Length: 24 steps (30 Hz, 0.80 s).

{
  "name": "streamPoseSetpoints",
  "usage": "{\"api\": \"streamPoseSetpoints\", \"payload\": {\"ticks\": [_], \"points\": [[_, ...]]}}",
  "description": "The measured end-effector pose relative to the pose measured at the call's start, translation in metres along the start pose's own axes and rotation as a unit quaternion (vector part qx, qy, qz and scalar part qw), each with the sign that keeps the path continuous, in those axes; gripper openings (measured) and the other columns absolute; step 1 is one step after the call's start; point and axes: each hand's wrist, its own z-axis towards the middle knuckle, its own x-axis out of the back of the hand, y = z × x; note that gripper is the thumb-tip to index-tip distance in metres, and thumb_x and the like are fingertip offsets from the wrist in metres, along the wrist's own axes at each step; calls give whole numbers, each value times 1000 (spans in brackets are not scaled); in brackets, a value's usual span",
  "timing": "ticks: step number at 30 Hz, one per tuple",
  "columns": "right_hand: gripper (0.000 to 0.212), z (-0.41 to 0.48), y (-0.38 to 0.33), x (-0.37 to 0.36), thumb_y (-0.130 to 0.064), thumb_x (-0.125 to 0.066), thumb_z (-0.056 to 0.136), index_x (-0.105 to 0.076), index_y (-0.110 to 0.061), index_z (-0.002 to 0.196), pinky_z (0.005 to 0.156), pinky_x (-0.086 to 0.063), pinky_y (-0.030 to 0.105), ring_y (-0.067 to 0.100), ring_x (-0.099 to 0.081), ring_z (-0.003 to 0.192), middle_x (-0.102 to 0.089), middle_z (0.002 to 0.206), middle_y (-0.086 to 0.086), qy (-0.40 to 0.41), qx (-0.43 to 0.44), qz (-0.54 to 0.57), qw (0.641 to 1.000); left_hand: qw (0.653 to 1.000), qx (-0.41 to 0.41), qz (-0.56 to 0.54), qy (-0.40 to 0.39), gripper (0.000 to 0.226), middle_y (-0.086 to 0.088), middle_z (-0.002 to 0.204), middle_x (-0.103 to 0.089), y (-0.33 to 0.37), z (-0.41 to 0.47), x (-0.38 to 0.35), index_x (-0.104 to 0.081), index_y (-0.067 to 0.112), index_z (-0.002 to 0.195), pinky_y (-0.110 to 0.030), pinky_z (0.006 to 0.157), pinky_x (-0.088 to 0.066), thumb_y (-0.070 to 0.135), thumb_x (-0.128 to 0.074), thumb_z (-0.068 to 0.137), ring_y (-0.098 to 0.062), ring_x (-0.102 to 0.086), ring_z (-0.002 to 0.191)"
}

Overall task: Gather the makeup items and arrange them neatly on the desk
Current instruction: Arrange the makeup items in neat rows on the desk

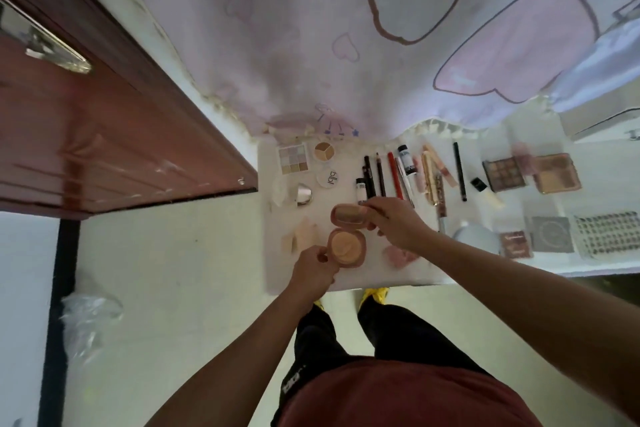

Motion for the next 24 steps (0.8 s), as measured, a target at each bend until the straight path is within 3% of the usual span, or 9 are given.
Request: {"api": "streamPoseSetpoints", "payload": {"ticks": [3, 9, 12, 16, 18, 20, 24], "points": [[23, 11, -3, 0, -29, -52, 99, -69, -16, 108, 73, -57, 41, 21, -68, 77, -71, 84, 4, -30, 19, -9, 999, 999, 12, 6, 46, 15, -4, 97, -66, -6, 1, -5, -60, 28, 80, -51, 86, -55, 31, -56, 66, -29, -64, 95], [22, 18, 1, -9, -29, -54, 98, -69, -16, 107, 79, -55, 40, 16, -66, 79, -71, 84, 1, -84, 18, -19, 996, 996, 25, 20, 88, 28, -4, 95, -68, -14, -1, -10, -65, 18, 93, -47, 84, -55, 34, -61, 69, -28, -66, 92], [25, 18, -1, -11, -30, -55, 98, -70, -14, 111, 79, -53, 37, 15, -65, 78, -72, 88, 3, -86, 17, -23, 996, 994, 36, 20, 98, 16, -5, 97, -67, -14, -4, -13, -63, 22, 89, -47, 86, -55, 29, -65, 75, -29, -64, 95], [26, 20, 1, -7, -37, -62, 93, -68, -19, 110, 72, -56, 37, 14, -69, 77, -73, 86, 1, -76, 1, -5, 997, 994, 25, 25, 106, 59, -1, 97, -62, -11, -13, -13, -59, 10, 121, -47, 90, -53, 34, -61, 68, -29, -62, 99], [21, 18, 4, 3, -38, -63, 92, -69, -20, 102, 63, -53, 31, 11, -65, 67, -71, 79, -1, -50, -4, -15, 999, 992, 24, 32, 117, 64, -3, 99, -61, -9, -18, -11, -57, 9, 125, -48, 91, -52, 34, -59, 66, -30, -62, 98], [17, 18, 12, 17, -36, -62, 93, -69, -21, 92, 59, -49, 28, 11, -62, 65, -68, 74, -3, -20, -13, -47, 999, 990, 15, 36, 132, 62, -5, 101, -62, -6, -22, -9, -58, 9, 124, -48, 90, -52, 33, -58, 67, -31, -63, 97], [23, 26, 21, 41, -33, -58, 92, -61, -22, 72, 60, -49, 31, 18, -61, 70, -63, 71, -3, 8, -50, -157, 986, 987, -1, 35, 160, 36, -6, 99, -62, -1, -27, -5, -62, 11, 119, -48, 89, -53, 17, -61, 84, -31, -63, 96]]}}
